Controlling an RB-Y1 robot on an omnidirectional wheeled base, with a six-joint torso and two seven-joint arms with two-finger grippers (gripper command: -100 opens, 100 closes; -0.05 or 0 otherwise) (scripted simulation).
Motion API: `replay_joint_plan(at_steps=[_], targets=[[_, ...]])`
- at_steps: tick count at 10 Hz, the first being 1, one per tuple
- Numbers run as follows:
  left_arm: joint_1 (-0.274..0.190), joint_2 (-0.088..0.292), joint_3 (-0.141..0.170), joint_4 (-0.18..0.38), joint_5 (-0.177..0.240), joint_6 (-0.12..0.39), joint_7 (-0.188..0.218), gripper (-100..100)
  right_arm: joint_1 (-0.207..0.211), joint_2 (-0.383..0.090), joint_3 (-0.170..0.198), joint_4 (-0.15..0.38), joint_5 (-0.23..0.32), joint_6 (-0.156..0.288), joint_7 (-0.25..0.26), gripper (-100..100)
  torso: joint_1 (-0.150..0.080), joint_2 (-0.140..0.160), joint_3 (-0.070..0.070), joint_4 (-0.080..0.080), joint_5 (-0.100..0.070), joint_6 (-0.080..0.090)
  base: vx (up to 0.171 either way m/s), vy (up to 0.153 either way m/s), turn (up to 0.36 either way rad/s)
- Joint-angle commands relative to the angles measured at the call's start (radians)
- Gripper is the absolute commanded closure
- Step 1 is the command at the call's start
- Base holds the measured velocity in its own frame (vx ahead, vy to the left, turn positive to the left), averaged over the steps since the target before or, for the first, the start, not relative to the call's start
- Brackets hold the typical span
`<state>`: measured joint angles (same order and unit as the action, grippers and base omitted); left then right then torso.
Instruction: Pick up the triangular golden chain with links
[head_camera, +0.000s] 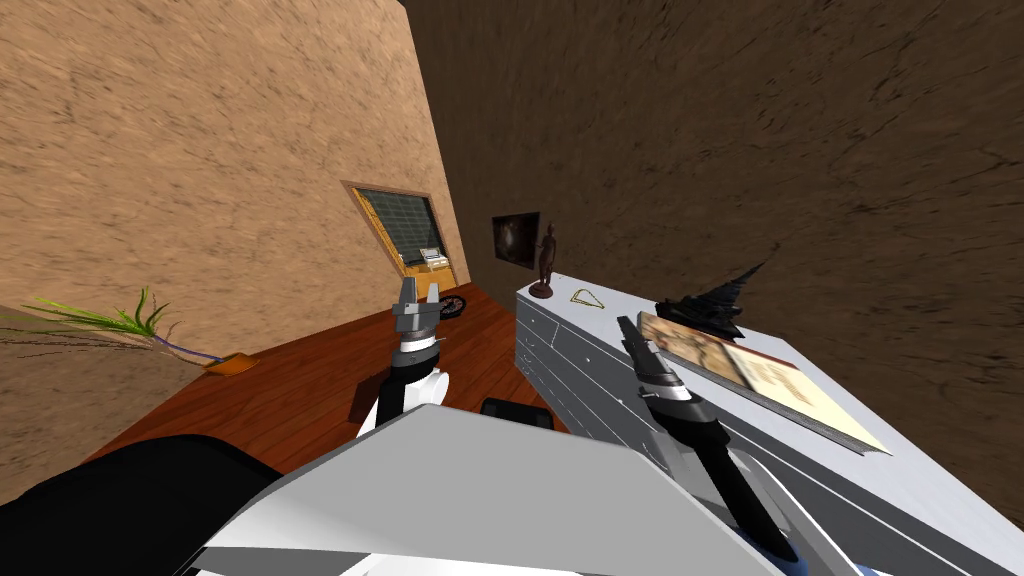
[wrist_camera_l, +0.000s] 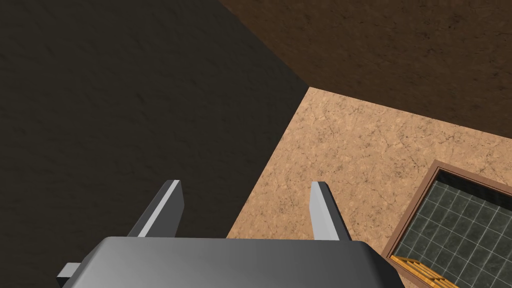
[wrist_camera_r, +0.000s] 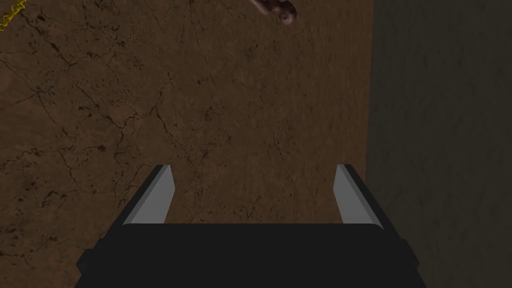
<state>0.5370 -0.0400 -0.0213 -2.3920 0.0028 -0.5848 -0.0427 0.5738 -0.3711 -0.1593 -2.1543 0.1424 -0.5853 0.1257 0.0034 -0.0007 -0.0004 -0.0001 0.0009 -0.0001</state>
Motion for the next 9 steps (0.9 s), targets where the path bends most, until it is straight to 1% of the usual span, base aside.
replay_joint_plan(at_steps=[1,2,3,4,5,6,7,8,9], targets=[[0.0,0.0,0.0,0.0,0.0,0.0,0.0,0,0.01,-0.05,-0.024,0.038,0.012,-0.015,0.006,-100,0.0,0.0,0.0,0.0,0.0,0.0,0.005,0.076,-0.002],[0.0,0.0,0.0,0.0,0.0,0.0,0.0,0,0.01,-0.068,-0.024,0.038,0.012,-0.015,0.006,-100,0.001,0.0,0.0,0.0,0.0,0.0,0.009,0.061,-0.009],[0.0,0.0,0.0,0.0,0.0,0.0,0.0,0,0.023,-0.103,-0.043,0.071,0.026,-0.031,0.014,-100,0.0,0.0,0.0,0.0,0.0,0.0,0.003,0.063,-0.002],[0.0,0.0,0.0,0.0,0.0,0.0,0.0,0,0.023,-0.123,-0.043,0.071,0.026,-0.031,0.014,-100,0.0,0.001,0.0,0.0,0.0,0.0,0.001,0.059,-0.006],[0.0,0.0,0.0,0.0,0.0,0.0,0.0,0,0.037,-0.157,-0.062,0.105,0.039,-0.047,0.022,-100,0.0,0.001,0.0,0.0,0.0,0.0,0.009,0.077,-0.001],[0.0,0.0,0.0,0.0,0.0,0.0,0.0,0,0.037,-0.181,-0.062,0.105,0.039,-0.047,0.022,-100,0.001,0.0,0.0,0.0,0.0,0.0,0.013,0.066,-0.01],[0.0,0.0,0.0,0.0,0.0,0.0,0.0,0,0.051,-0.214,-0.081,0.14,0.053,-0.062,0.03,-100,0.001,0.0,0.0,0.0,0.0,0.0,0.01,0.074,0.002],[0.0,0.0,0.0,0.0,0.0,0.0,0.0,0,0.051,-0.24,-0.081,0.14,0.053,-0.062,0.03,-100,0.001,0.0,0.0,0.0,0.0,0.0,0.012,0.06,-0.006],[0.0,0.0,0.0,0.0,0.0,0.0,0.0,0,0.066,-0.274,-0.1,0.177,0.068,-0.077,0.038,-100,0.0,0.0,0.0,0.0,0.0,0.0,0.012,0.078,0.003]])
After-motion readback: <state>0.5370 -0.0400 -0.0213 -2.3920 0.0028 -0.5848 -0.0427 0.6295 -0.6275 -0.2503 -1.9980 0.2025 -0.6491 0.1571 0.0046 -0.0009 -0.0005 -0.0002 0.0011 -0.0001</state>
